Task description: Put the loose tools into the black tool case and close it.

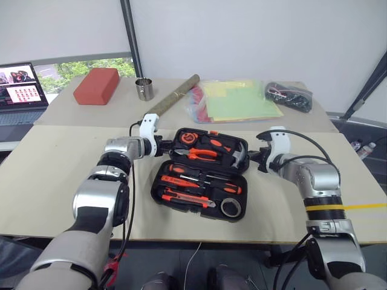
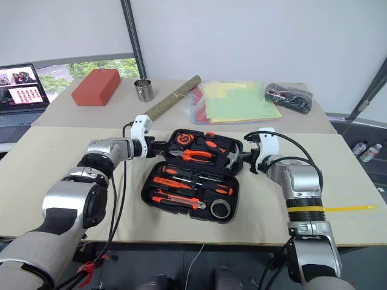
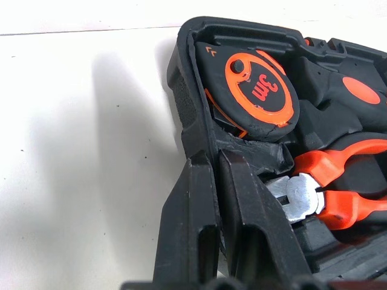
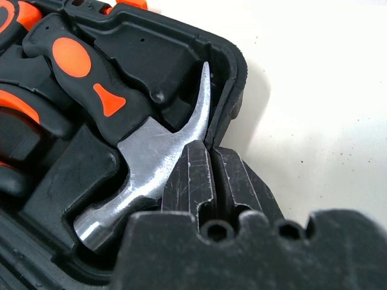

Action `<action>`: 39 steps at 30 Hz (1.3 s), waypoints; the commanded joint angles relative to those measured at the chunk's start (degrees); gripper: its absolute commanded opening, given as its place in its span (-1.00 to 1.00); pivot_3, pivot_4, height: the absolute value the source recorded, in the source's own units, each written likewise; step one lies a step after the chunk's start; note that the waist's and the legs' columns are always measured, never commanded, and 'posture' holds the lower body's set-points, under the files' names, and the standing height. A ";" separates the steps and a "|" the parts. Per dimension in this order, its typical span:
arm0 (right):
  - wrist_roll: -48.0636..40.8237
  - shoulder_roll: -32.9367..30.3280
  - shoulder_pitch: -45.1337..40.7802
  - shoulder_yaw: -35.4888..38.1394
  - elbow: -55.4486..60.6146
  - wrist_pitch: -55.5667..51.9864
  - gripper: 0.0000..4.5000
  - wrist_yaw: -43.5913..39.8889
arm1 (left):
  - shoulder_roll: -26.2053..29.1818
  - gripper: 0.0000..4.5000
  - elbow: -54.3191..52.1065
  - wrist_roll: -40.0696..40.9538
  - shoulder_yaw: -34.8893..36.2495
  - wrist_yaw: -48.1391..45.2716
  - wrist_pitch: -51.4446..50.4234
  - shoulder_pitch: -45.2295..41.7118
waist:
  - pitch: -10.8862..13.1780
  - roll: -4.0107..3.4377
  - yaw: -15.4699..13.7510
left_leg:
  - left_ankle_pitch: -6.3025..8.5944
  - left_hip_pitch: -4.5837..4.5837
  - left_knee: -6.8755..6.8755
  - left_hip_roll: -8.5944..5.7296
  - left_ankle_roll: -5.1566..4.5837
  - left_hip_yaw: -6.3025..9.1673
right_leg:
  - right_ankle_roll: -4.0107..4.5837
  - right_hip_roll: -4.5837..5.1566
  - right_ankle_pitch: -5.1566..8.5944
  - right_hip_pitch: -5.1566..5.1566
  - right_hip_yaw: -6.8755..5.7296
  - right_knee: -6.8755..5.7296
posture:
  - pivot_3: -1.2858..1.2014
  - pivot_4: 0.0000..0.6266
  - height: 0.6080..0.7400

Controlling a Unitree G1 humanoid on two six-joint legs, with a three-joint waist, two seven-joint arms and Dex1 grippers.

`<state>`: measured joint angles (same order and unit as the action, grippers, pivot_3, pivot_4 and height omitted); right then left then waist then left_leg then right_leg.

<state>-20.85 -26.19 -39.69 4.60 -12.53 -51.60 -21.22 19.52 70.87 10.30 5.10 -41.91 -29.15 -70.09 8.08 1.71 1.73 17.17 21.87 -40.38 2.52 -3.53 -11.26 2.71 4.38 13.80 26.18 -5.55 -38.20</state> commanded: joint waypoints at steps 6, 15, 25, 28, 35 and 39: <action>-1.44 0.30 4.81 0.81 12.36 6.54 -0.98 -5.22 | 1.26 -1.00 -4.75 0.14 -0.04 -9.49 0.34 -0.03 | 0.01 -0.01 0.67 | 0.00 0.09 0.09 0.01 0.01 0.01 | -0.02 -0.07 0.02 0.07 -0.07 -0.02 | 0.03 -0.52 0.94; 8.67 -0.08 6.17 -0.06 17.43 25.84 -0.98 -1.04 | 0.07 -1.00 -21.63 3.92 3.62 -11.45 12.76 7.23 | 0.16 -0.11 0.53 | 0.00 0.24 -0.01 -0.03 0.01 0.01 | -0.04 0.03 0.03 0.18 -0.06 0.02 | 0.03 -0.52 0.94; 23.76 -2.13 19.48 -3.30 26.04 45.08 -0.98 4.65 | 1.78 -1.00 -47.93 -1.31 0.45 -4.66 27.27 26.75 | 0.20 -0.16 0.56 | -0.01 0.19 0.18 -0.01 0.01 0.00 | -0.04 -0.01 0.03 0.22 -0.01 -0.26 | 0.03 -0.52 0.94; 28.23 -3.05 26.57 -5.50 27.95 51.70 -0.98 5.19 | 1.94 -1.00 -53.13 -2.02 0.45 -1.60 26.83 32.24 | 0.20 -0.16 0.43 | -0.01 0.20 0.17 -0.01 0.01 0.00 | -0.06 0.00 0.05 0.21 0.01 -0.18 | 0.03 -0.52 0.94; 31.78 -5.21 40.53 -5.86 31.94 62.39 -0.98 4.21 | 3.27 -1.00 -65.48 0.19 2.57 3.27 19.46 43.76 | 0.19 -0.16 0.47 | 0.00 -0.52 0.17 0.09 0.03 -0.08 | -0.22 0.01 0.15 -0.31 0.32 -0.01 | 0.03 -0.52 0.94; 25.81 -7.55 48.45 -0.96 39.87 58.40 -0.42 -0.83 | 7.44 -0.38 -73.86 6.57 6.01 1.57 7.55 48.78 | 0.20 -0.16 0.58 | -0.03 -1.04 0.21 0.32 0.12 -0.03 | -0.49 0.03 0.34 -0.88 0.63 0.05 | 0.03 -0.52 0.94</action>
<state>8.38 -32.35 7.83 -0.54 22.23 8.32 -19.84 24.26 2.63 12.59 7.00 -39.86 -16.86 -21.15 8.28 1.55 2.30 17.13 20.75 -40.11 2.85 -3.38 -11.29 2.22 4.42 14.15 25.27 -4.84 -38.15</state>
